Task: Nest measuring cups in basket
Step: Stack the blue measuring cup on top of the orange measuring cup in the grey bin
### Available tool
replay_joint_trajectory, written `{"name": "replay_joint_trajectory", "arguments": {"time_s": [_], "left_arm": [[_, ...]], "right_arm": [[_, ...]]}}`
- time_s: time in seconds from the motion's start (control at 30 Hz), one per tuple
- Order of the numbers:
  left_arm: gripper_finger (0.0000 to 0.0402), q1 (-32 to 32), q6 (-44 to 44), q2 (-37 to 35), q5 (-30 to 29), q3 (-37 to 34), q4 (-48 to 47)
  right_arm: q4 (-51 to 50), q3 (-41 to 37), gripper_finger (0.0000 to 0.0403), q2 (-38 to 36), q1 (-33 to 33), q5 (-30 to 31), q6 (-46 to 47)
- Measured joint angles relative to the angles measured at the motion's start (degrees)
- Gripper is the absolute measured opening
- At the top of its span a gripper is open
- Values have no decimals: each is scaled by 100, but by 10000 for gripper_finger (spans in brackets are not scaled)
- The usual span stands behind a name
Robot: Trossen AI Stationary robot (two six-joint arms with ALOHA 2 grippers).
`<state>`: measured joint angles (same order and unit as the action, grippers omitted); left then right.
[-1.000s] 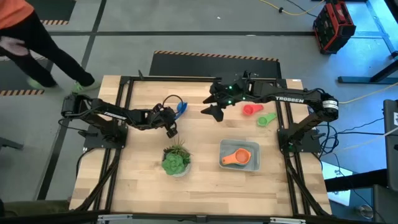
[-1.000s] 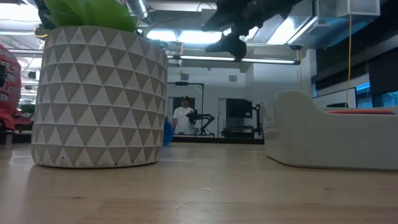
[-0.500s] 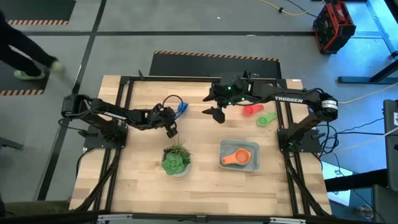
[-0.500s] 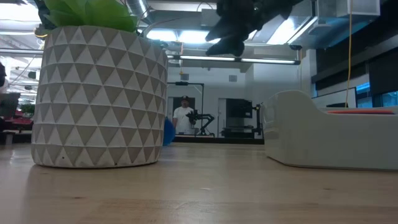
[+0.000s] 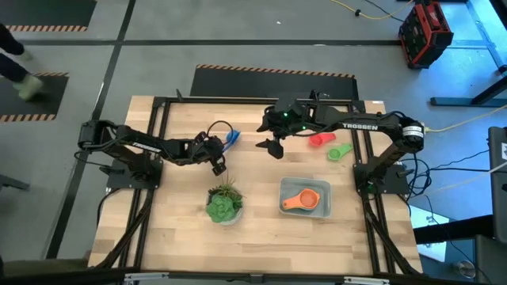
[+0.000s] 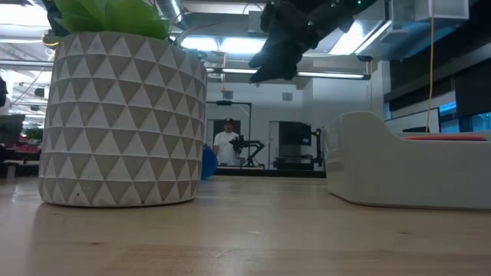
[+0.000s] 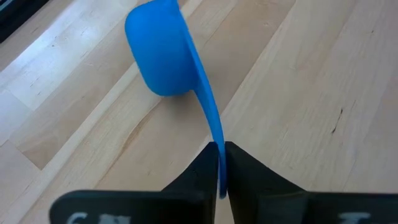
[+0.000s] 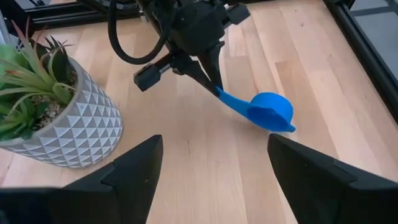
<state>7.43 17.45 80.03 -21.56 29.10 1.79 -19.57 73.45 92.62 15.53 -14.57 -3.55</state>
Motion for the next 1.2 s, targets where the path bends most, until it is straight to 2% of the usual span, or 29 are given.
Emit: {"name": "replay_joint_trajectory", "arguments": {"time_s": [0.47, 1.2], "left_arm": [[40, 0, 1, 0, 0, -2, 46], [5, 1, 2, 0, -16, -2, 40]], "right_arm": [[-1, 0, 294, 2, 0, -4, 2], [-2, 0, 294, 0, 0, -4, 4]]}}
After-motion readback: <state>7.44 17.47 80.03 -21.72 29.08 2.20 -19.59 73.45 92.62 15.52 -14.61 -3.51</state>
